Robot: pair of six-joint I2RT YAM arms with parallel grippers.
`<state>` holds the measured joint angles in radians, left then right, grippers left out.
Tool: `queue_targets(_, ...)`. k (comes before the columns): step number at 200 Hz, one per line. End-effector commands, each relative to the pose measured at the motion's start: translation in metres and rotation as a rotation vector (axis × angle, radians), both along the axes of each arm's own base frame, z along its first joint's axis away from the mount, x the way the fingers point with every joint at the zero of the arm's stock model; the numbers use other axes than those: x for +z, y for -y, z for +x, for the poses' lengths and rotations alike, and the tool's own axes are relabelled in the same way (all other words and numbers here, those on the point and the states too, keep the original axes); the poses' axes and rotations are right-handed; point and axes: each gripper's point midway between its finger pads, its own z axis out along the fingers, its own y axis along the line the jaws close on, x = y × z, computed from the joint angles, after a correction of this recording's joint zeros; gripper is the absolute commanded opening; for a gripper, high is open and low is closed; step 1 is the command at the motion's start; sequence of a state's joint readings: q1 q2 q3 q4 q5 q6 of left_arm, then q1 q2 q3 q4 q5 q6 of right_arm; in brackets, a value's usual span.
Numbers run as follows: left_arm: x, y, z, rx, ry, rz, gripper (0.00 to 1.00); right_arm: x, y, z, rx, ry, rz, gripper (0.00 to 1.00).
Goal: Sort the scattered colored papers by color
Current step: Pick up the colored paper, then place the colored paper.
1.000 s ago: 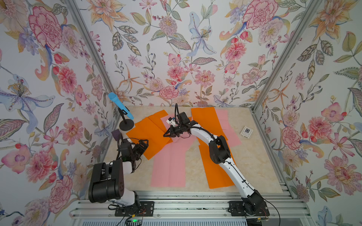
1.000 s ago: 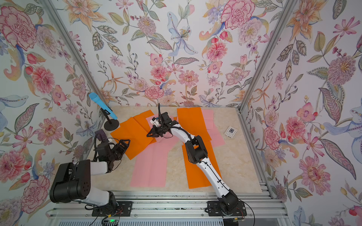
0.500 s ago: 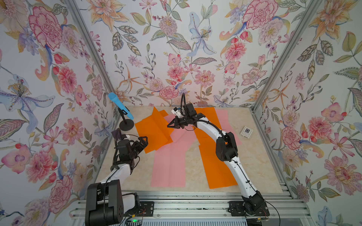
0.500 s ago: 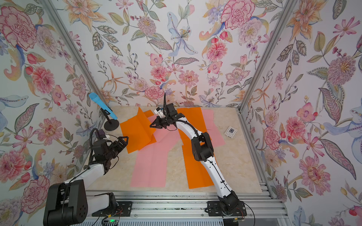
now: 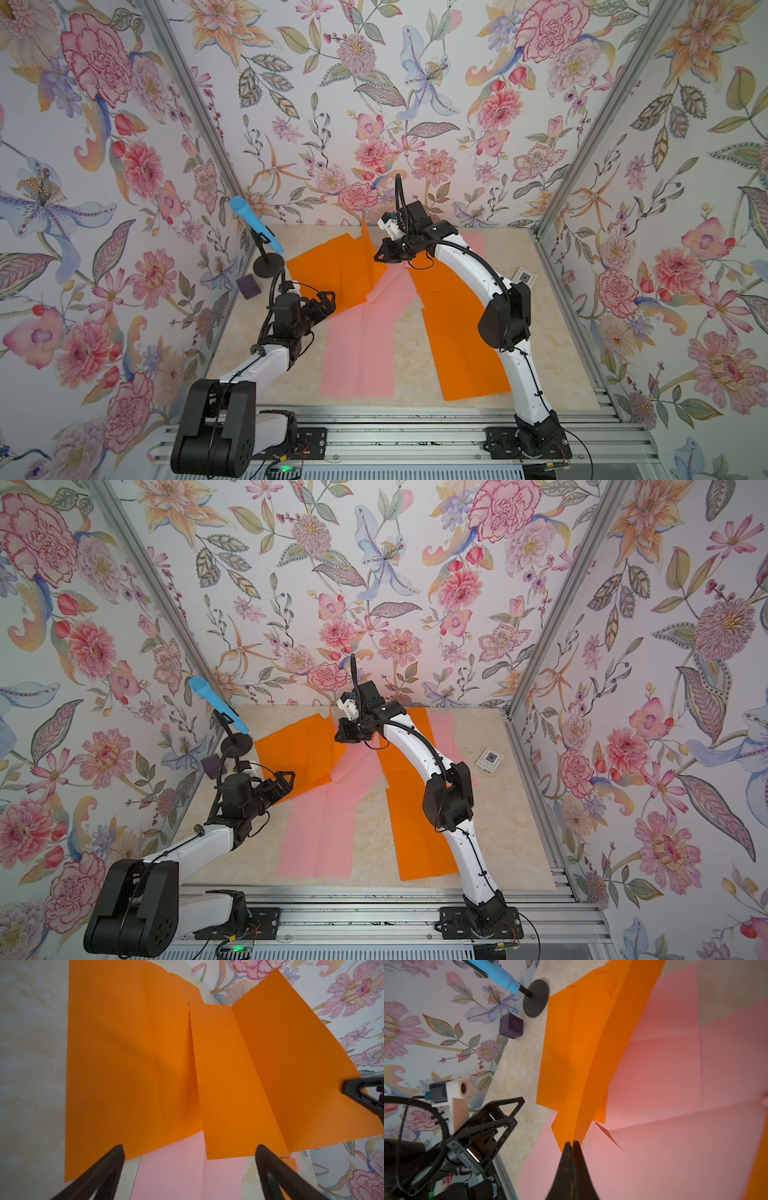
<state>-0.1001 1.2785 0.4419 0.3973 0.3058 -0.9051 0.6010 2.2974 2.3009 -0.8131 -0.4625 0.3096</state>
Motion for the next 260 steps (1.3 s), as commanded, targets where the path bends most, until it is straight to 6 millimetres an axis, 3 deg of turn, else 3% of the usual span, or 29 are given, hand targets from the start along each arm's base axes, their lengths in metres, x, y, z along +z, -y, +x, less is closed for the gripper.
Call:
queue_targets(1,0.018,0.011,0.015,-0.004,0.062,0.013,1.0,-0.017,0.052,-0.017,-0.057,0.035,-0.259,0.0)
queue_targets(29,0.017,0.025,0.021,-0.038,0.063,0.01,1.0,0.005,0.076,-0.035,-0.078,0.105,-0.32,0.0)
queue_targets(80,0.009,0.056,0.024,-0.108,0.071,-0.015,1.0,0.064,0.091,-0.059,-0.112,0.209,-0.28,0.0)
queue_targets(139,0.014,0.099,0.028,-0.193,0.116,-0.077,1.0,0.078,0.128,-0.113,-0.174,0.172,-0.225,0.0)
queue_targets(167,0.012,0.113,0.029,-0.22,0.116,-0.074,1.0,0.06,0.168,-0.143,-0.27,0.116,-0.216,0.0)
queue_targets(171,0.001,0.115,0.029,-0.222,0.091,-0.071,1.0,0.055,0.176,-0.147,-0.293,0.107,-0.224,0.0)
queue_targets(194,-0.001,0.122,0.031,-0.241,0.088,-0.077,1.0,0.01,0.227,-0.172,-0.429,0.024,-0.279,0.0)
queue_targets(216,0.0,0.128,0.031,-0.257,0.088,-0.081,1.0,-0.026,0.261,-0.195,-0.54,-0.072,-0.228,0.0)
queue_targets(260,0.005,0.137,0.031,-0.282,0.095,-0.084,1.0,-0.076,0.293,-0.223,-0.667,-0.197,-0.174,0.0)
